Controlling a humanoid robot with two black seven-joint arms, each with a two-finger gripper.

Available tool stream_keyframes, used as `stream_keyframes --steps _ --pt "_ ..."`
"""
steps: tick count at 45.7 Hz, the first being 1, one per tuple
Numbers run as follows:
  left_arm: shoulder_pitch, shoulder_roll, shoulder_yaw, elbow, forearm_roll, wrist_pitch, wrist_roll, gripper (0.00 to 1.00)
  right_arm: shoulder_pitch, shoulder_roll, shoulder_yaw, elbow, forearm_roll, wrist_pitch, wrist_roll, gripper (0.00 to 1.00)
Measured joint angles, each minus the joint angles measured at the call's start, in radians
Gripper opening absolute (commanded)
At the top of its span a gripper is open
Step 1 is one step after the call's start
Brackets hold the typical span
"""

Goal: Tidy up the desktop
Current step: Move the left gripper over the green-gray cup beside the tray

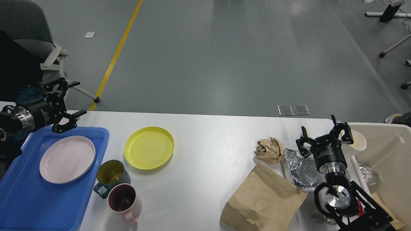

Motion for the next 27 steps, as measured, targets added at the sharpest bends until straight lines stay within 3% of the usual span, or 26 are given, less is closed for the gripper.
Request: stream_keyframes --steps 6,9,27 --pt "-0.249 0.025 0.471 0.002 0.008 -0.265 0.002 0.97 0.000 0.000 0.000 0.000 0.000 0.000 0.000 1.00" --pt "-0.338 0.016 0.655 0.005 0.011 -0.344 0.004 0.97 0.000 0.000 0.000 0.000 0.000 0.000 0.000 1.00" --pt "-0.636 -0.147 1.274 0.001 0.019 -0.380 0.004 0.97 0.000 0.000 0.000 0.000 0.000 0.000 0.000 1.00"
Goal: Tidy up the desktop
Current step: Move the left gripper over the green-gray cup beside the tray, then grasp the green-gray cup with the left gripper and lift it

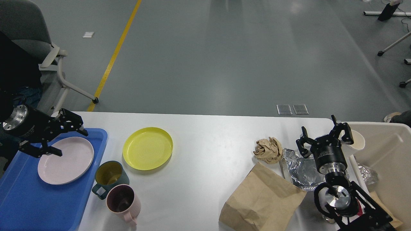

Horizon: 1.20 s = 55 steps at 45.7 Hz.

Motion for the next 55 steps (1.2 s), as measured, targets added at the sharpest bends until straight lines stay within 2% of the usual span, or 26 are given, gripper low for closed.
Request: stream_keyframes --steps 7,12,23,36,46,55 --pt "-0.074 -0.094 0.171 -0.004 0.003 0.000 0.002 0.97 0.000 0.000 0.000 0.000 0.000 0.000 0.000 1.00" --pt "-0.097 -0.151 0.227 -0.005 0.003 0.000 0.002 0.97 0.000 0.000 0.000 0.000 0.000 0.000 0.000 1.00" --pt "-0.086 -0.262 0.229 -0.006 0.003 0.000 0.002 0.96 0.000 0.000 0.000 0.000 0.000 0.000 0.000 1.00" --pt "0.000 -0.376 0.215 0.004 0.003 0.000 0.008 0.96 0.000 0.000 0.000 0.000 0.000 0.000 0.000 1.00" --pt "0.100 -0.460 0.218 0.071 0.005 0.000 0.008 0.96 0.000 0.000 0.000 0.000 0.000 0.000 0.000 1.00" --pt "0.157 -0.479 0.209 0.140 0.005 0.000 0.006 0.96 0.000 0.000 0.000 0.000 0.000 0.000 0.001 1.00"
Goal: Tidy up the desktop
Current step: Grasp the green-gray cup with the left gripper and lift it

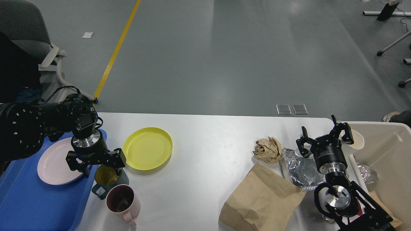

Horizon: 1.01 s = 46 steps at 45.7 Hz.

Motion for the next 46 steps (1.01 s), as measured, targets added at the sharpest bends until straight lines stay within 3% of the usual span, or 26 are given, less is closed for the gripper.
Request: stream_keyframes --steps 8,16,20,23,26,32,46 --pt "0.008 -0.001 -0.001 0.011 0.000 0.000 0.000 0.89 0.000 0.000 0.000 0.000 0.000 0.000 0.000 1.00" --pt "0.019 -0.001 -0.003 0.011 0.000 0.000 0.002 0.66 0.000 0.000 0.000 0.000 0.000 0.000 0.000 1.00" --pt "0.021 -0.001 -0.003 0.011 0.000 0.000 0.011 0.50 0.000 0.000 0.000 0.000 0.000 0.000 0.000 1.00" --pt "0.023 -0.001 -0.004 0.011 -0.002 0.000 0.016 0.22 0.000 0.000 0.000 0.000 0.000 0.000 0.000 1.00" --pt "0.026 -0.001 -0.004 0.011 -0.003 0.000 0.018 0.11 0.000 0.000 0.000 0.000 0.000 0.000 -0.001 1.00" --pt "0.039 0.000 -0.002 0.009 -0.003 0.000 0.018 0.00 0.000 0.000 0.000 0.000 0.000 0.000 -0.001 1.00" --pt "0.046 0.005 -0.006 0.011 -0.017 0.000 0.018 0.00 0.000 0.000 0.000 0.000 0.000 0.000 -0.001 1.00"
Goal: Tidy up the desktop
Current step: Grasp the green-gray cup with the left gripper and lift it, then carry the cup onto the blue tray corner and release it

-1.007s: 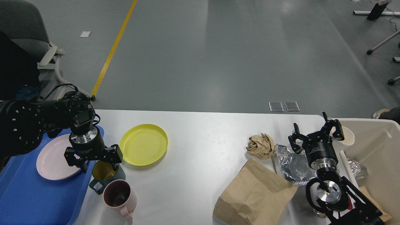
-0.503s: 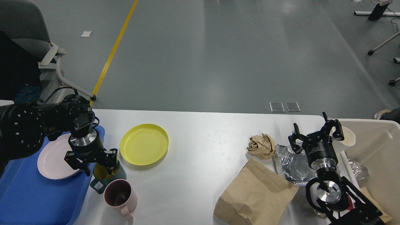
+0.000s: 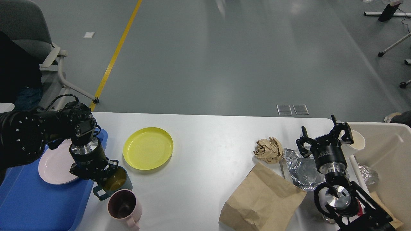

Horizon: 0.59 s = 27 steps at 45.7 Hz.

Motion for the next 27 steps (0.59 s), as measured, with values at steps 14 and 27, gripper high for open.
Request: stream_keyframes --steps 14,27 --pt "-0.053 0.032 -0.034 -0.007 -0.003 0.000 -0.001 0.00 0.000 0.000 0.000 0.000 0.000 0.000 0.000 1.00" --pt "-0.149 0.177 -0.042 -0.010 -0.002 0.000 -0.008 0.00 0.000 0.000 0.000 0.000 0.000 0.000 0.000 1.00"
